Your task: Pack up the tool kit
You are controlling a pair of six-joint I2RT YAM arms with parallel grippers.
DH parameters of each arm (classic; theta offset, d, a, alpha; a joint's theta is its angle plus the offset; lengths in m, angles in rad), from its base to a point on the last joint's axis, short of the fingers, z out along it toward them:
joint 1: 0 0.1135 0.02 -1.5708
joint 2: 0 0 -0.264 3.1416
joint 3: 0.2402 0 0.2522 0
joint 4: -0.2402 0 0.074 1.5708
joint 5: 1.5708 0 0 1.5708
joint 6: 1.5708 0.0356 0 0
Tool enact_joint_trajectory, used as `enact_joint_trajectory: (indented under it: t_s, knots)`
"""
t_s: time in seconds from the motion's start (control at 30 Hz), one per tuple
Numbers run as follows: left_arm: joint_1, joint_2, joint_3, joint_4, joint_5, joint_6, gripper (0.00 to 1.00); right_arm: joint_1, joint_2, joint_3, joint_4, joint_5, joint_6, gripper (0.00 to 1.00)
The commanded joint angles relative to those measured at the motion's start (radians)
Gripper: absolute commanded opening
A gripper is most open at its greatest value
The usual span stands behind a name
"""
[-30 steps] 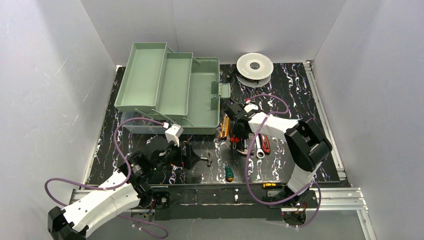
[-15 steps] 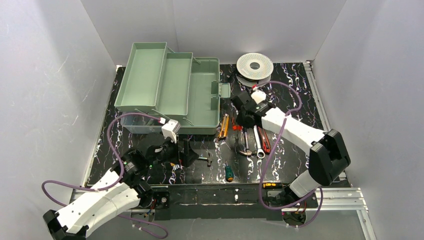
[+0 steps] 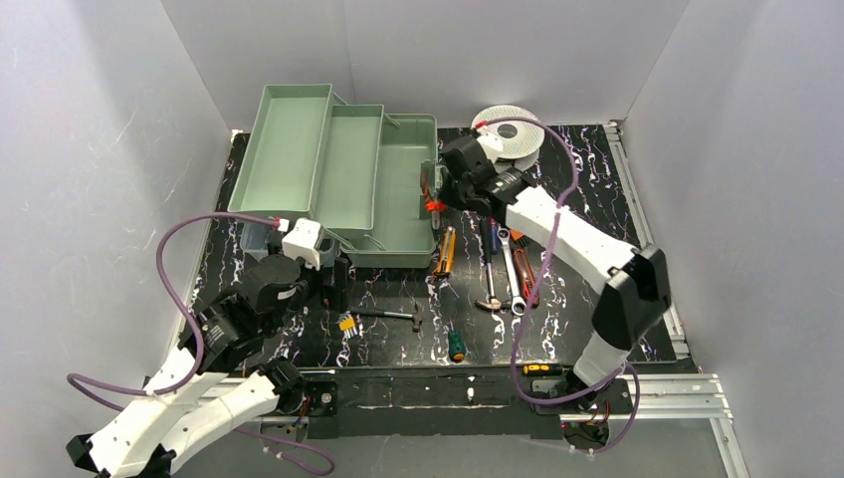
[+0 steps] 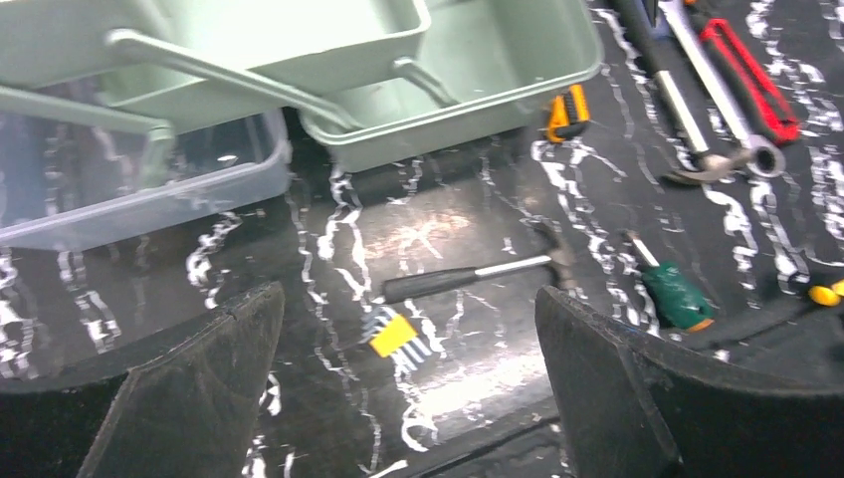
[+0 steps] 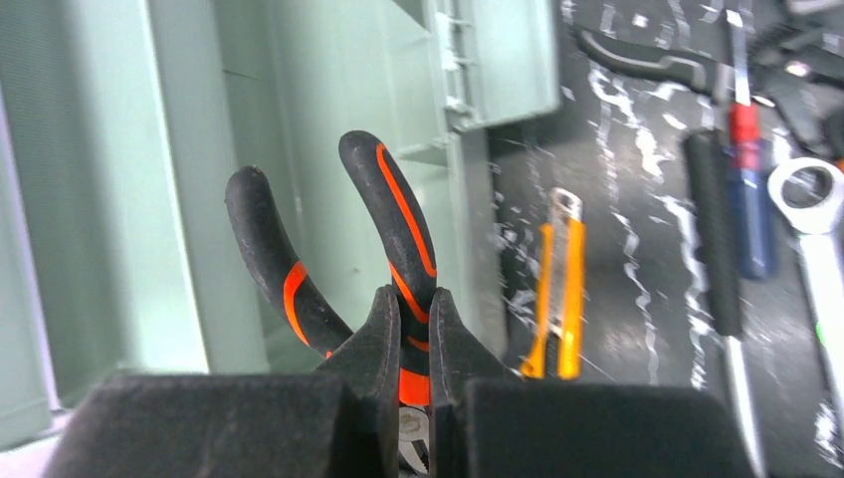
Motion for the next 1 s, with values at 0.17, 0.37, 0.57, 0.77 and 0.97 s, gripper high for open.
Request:
enact_joint_trajectory:
  t_s: [0.17,0.37,0.57,0.77,0.97]
  knots:
    - [-0.004,-0.093,-0.048,-0.059,-0.232,0.080,0.98,0.026,0.248,0.240,0.179,-0.125,-0.002,0.01]
    - [-0.004,-0.114,-0.082,-0.016,-0.149,0.132,0.98,0.034,0.386,0.330,0.208,-0.134,0.001,0.01]
    - [-0.004,-0.089,-0.084,-0.002,-0.120,0.144,0.98,0.039,0.448,0.384,0.220,-0.145,0.001,0.44]
    - [-0.004,-0.058,-0.075,-0.010,-0.112,0.146,0.98,0.048,0.365,0.320,0.211,-0.111,-0.044,0.69]
    - [-0.003,-0.071,-0.082,0.008,-0.029,0.168,0.98,0.047,0.114,0.091,0.265,-0.193,-0.286,0.64]
